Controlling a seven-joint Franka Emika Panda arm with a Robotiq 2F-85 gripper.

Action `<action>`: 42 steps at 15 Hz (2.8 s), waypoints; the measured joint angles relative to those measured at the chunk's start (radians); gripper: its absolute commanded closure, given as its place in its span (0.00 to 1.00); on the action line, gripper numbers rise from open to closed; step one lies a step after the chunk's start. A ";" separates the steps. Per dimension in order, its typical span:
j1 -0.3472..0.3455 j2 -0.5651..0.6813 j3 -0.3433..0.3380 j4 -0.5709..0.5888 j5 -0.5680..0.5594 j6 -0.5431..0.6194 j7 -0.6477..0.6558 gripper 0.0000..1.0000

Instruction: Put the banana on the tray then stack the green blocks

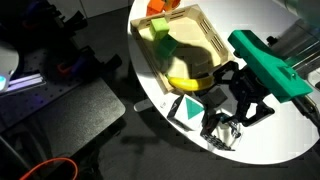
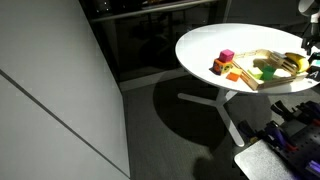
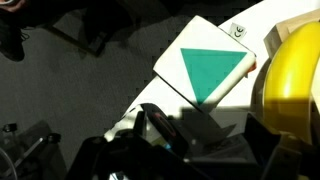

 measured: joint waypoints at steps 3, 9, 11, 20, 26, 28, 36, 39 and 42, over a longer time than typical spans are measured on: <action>0.000 0.005 -0.001 0.006 -0.004 0.000 0.000 0.00; 0.000 0.010 -0.002 0.016 -0.012 0.001 0.003 0.00; 0.000 0.014 -0.002 0.019 -0.013 0.001 0.004 0.00; 0.000 0.025 -0.002 0.026 -0.013 0.021 0.013 0.00; 0.003 0.025 -0.002 0.026 -0.013 0.054 0.017 0.00; 0.004 0.026 -0.002 0.026 -0.013 0.064 0.019 0.00; 0.018 0.050 -0.002 0.026 -0.013 0.067 0.033 0.00; 0.029 0.055 -0.001 0.027 -0.017 0.067 0.046 0.00; 0.045 0.055 -0.001 0.028 -0.021 0.067 0.059 0.00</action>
